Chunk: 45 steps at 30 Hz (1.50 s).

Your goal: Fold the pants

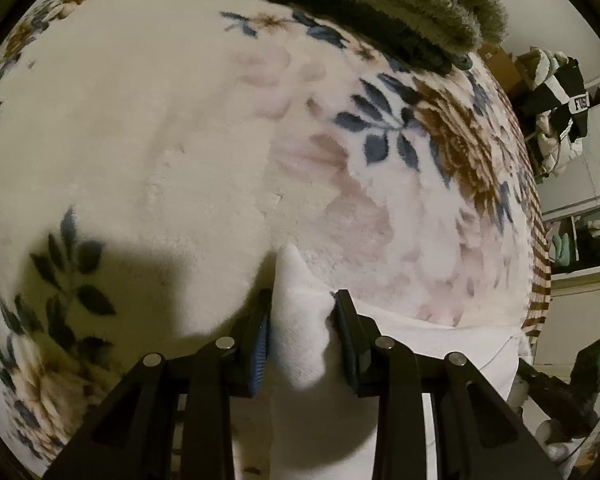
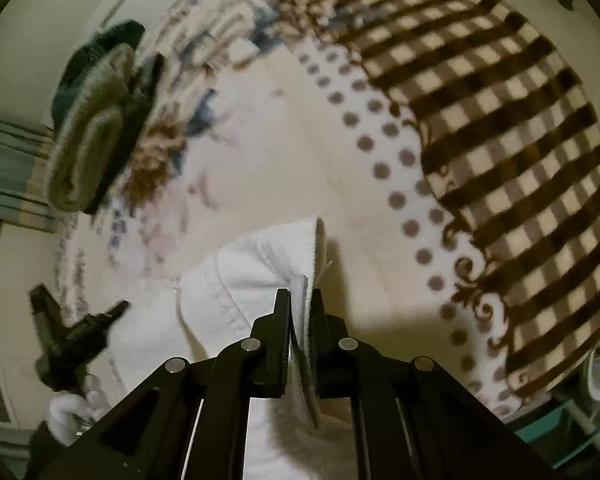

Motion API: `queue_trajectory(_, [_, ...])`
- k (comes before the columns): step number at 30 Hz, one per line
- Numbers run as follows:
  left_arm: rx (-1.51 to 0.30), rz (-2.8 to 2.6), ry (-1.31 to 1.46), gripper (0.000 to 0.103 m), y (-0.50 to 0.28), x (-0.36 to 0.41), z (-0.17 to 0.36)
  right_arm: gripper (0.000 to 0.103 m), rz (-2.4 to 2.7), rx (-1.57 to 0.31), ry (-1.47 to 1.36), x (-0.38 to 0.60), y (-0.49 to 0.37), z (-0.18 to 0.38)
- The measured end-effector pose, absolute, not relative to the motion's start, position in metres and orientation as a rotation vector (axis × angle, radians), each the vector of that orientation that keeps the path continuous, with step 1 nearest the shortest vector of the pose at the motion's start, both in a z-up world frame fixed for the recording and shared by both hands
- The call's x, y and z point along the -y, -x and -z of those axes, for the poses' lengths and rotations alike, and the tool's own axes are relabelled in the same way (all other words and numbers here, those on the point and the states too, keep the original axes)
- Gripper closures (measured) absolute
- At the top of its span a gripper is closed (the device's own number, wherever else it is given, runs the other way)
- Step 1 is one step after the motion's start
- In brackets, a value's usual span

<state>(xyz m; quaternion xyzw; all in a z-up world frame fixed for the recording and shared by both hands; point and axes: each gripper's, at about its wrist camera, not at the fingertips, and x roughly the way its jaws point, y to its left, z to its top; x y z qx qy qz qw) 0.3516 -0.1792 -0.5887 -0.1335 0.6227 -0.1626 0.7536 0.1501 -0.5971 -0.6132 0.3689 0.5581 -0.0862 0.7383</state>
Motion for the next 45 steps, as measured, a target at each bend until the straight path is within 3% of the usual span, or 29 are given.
queue_trajectory(3, [-1.375, 0.345, 0.321, 0.072, -0.351, 0.176, 0.586, 0.085, 0.169, -1.291, -0.846, 0.605, -0.154, 0.627])
queue_trajectory(5, [-1.373, 0.342, 0.375, 0.071, -0.347, 0.171, 0.576, 0.059, 0.156, -1.269, -0.910, 0.612, -0.147, 0.620])
queue_trajectory(7, [-1.357, 0.324, 0.411, 0.063, -0.339, 0.166, 0.566, 0.039, 0.154, -1.236, -0.947, 0.615, -0.132, 0.610])
queue_trajectory(9, [-1.339, 0.343, 0.470, 0.030, -0.325, 0.161, 0.556, 0.037, 0.160, -1.209, -0.993, 0.615, -0.107, 0.598])
queue_trajectory(11, [-1.337, 0.349, 0.494, 0.022, -0.310, 0.159, 0.552, 0.037, 0.190, -1.212, -1.058, 0.607, -0.075, 0.596])
queue_trajectory(18, [-1.436, 0.313, 0.457, 0.015, -0.254, 0.155, 0.572, 0.037, 0.151, -1.267, -1.259, 0.547, -0.021, 0.640])
queue_trajectory(21, [-1.477, 0.300, 0.478, 0.014, -0.247, 0.154, 0.592, 0.037, 0.092, -1.216, -1.250, 0.528, -0.029, 0.658])
queue_trajectory(26, [-1.481, 0.337, 0.469, 0.000, -0.253, 0.162, 0.608, 0.034, 0.042, -1.076, -1.331, 0.519, -0.039, 0.667])
queue_trajectory(34, [-1.475, 0.386, 0.465, 0.000, -0.253, 0.160, 0.611, 0.029, -0.051, -1.050, -1.380, 0.523, -0.044, 0.686])
queue_trajectory(39, [-1.453, 0.383, 0.477, 0.000, -0.252, 0.162, 0.611, 0.011, -0.142, -1.097, -1.285, 0.509, -0.071, 0.678])
queue_trajectory(42, [-1.439, 0.382, 0.481, 0.001, -0.251, 0.164, 0.609, 0.016, -0.117, -1.087, -1.278, 0.508, -0.075, 0.676])
queue_trajectory(43, [-1.427, 0.403, 0.488, 0.005, -0.250, 0.166, 0.606, 0.036, -0.084, -1.096, -1.264, 0.508, -0.073, 0.675])
queue_trajectory(44, [-1.416, 0.420, 0.496, 0.032, -0.250, 0.169, 0.602, 0.063, -0.068, -1.106, -1.239, 0.507, -0.071, 0.673])
queue_trajectory(45, [-1.408, 0.438, 0.484, 0.042, -0.248, 0.173, 0.596, 0.065, -0.060, -1.105, -1.234, 0.507, -0.069, 0.670])
